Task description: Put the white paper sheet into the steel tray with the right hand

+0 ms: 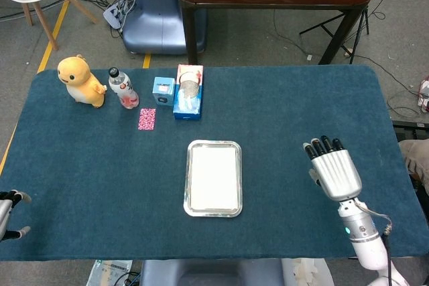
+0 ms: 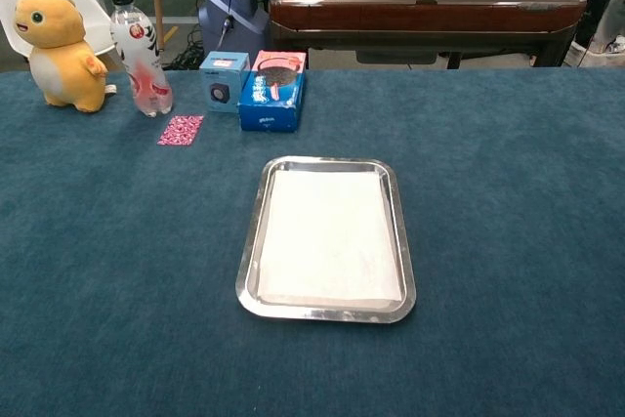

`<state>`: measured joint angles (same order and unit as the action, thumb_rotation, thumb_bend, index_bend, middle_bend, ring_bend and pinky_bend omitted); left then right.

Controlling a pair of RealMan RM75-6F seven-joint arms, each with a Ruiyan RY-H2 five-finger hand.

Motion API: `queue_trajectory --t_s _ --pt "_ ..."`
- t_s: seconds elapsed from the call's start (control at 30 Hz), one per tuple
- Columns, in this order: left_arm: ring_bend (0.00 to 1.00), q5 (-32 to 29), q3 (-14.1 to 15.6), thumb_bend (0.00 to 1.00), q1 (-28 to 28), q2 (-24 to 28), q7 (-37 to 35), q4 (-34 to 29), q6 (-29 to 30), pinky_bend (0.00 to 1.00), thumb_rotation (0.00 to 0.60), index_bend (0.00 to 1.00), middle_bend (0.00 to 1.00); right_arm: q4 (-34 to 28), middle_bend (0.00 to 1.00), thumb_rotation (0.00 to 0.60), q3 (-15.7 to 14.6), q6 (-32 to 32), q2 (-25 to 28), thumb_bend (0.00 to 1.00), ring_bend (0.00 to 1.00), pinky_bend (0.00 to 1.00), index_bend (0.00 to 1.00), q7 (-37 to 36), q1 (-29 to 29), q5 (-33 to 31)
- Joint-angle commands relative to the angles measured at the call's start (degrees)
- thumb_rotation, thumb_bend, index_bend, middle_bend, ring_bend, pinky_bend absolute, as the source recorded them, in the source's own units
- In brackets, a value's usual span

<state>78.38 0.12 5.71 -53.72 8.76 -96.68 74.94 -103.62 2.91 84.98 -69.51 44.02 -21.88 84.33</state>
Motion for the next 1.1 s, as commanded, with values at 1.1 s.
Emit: queue_trajectory --t_s 1.1 --pt "0.29 -0.1 0.3 0.07 0.2 0.0 0.0 0.0 0.2 0.44 0.6 0.4 0.36 -0.2 0.39 0.6 2.2 -1.9 0.4 0.0 0.25 0.29 0.41 -0.5 2.7 1.8"
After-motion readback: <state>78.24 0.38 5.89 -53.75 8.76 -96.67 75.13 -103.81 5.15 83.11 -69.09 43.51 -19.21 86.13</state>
